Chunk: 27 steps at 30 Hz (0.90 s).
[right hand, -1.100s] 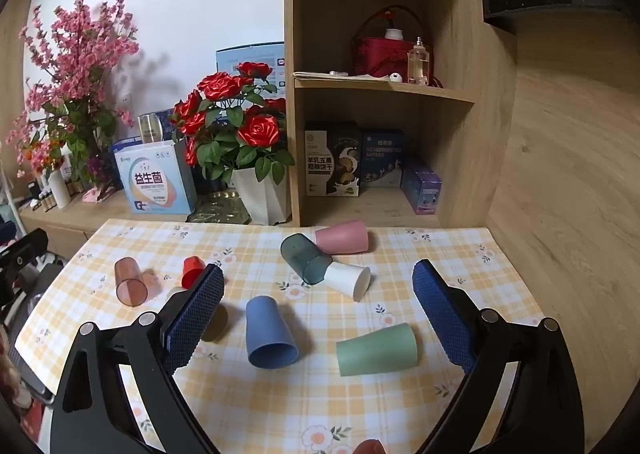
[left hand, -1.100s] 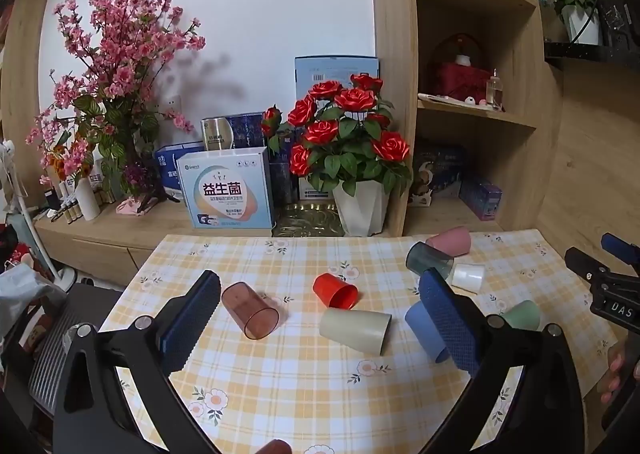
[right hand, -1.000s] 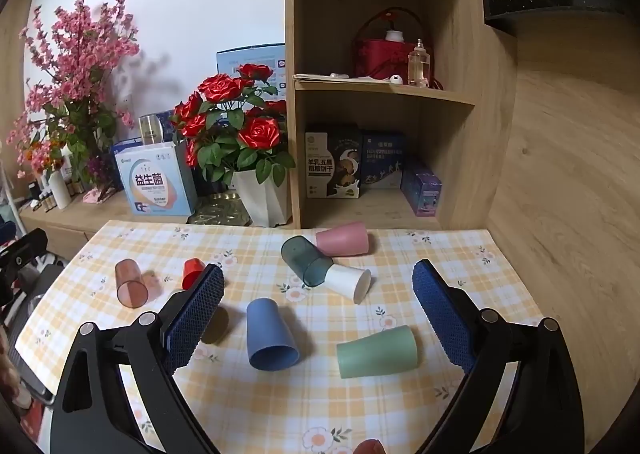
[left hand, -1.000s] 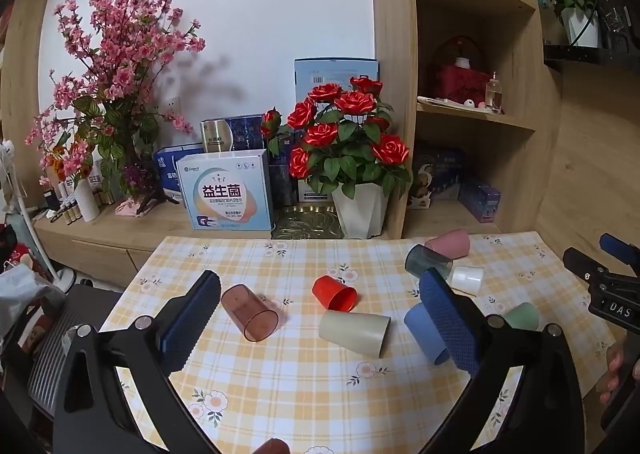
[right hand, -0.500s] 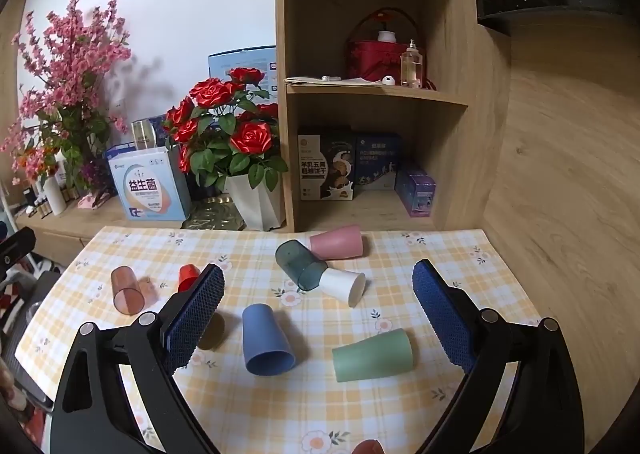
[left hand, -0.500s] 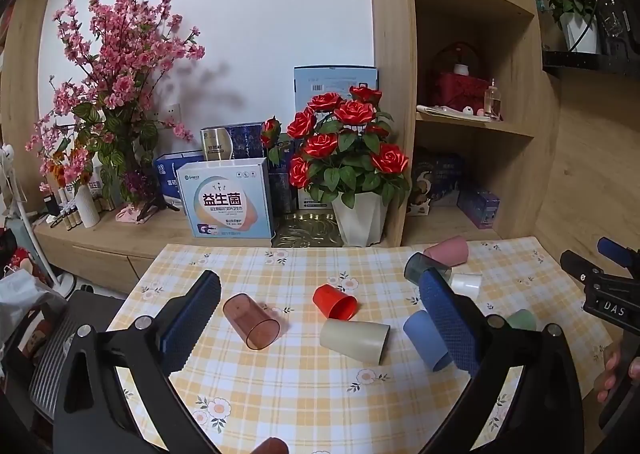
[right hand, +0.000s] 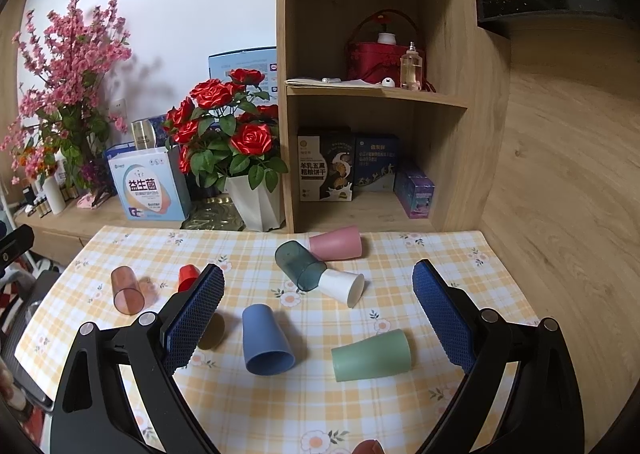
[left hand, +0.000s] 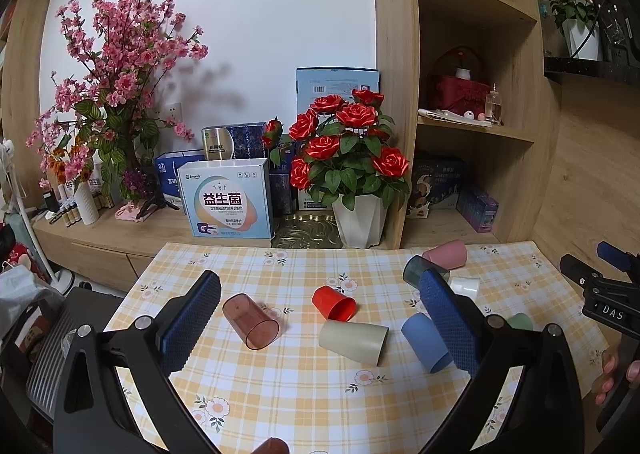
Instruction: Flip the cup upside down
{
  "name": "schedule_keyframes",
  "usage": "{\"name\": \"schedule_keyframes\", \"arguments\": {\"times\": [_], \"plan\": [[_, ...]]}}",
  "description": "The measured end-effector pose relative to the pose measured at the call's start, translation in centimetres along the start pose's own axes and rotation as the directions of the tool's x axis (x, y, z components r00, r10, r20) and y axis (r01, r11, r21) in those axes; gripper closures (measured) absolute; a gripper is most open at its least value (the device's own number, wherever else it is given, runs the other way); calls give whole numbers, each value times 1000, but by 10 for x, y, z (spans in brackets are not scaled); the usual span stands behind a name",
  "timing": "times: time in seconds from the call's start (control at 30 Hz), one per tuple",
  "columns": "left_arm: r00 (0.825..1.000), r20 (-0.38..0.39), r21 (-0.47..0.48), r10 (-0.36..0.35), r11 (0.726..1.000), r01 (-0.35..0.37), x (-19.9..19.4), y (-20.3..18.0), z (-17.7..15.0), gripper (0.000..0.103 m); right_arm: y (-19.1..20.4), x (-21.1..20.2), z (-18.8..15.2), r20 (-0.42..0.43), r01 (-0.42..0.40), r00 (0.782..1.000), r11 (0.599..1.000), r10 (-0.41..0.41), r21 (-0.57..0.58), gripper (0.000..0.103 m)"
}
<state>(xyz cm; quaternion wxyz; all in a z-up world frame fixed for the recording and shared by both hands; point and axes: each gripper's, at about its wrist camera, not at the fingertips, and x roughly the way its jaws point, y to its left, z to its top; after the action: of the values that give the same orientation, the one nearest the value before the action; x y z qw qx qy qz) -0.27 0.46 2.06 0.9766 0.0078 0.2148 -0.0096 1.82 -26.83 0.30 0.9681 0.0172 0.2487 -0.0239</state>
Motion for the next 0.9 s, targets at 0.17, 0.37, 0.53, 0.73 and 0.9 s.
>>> {"name": "schedule_keyframes", "arguments": {"times": [0.17, 0.37, 0.53, 0.73, 0.9], "plan": [[1000, 1, -3, 3, 1000, -3, 0, 1, -1, 6, -2, 0, 1, 2, 2, 1000, 1000, -2, 3, 11], [1000, 4, -8, 5, 1000, -5, -1, 3, -2, 6, -2, 0, 1, 1, 1, 1000, 1000, -1, 1, 11], [1000, 1, -16, 8, 1000, -7, 0, 6, -1, 6, -2, 0, 0, 1, 2, 1000, 1000, -2, 3, 11], [1000, 2, -18, 8, 1000, -8, 0, 5, -1, 6, -4, -2, 1, 3, 5, 1000, 1000, -5, 5, 11], [1000, -4, -28, 1, 1000, -1, 1, 6, -2, 6, -5, -2, 0, 1, 4, 1000, 1000, -4, 9, 11]]}}
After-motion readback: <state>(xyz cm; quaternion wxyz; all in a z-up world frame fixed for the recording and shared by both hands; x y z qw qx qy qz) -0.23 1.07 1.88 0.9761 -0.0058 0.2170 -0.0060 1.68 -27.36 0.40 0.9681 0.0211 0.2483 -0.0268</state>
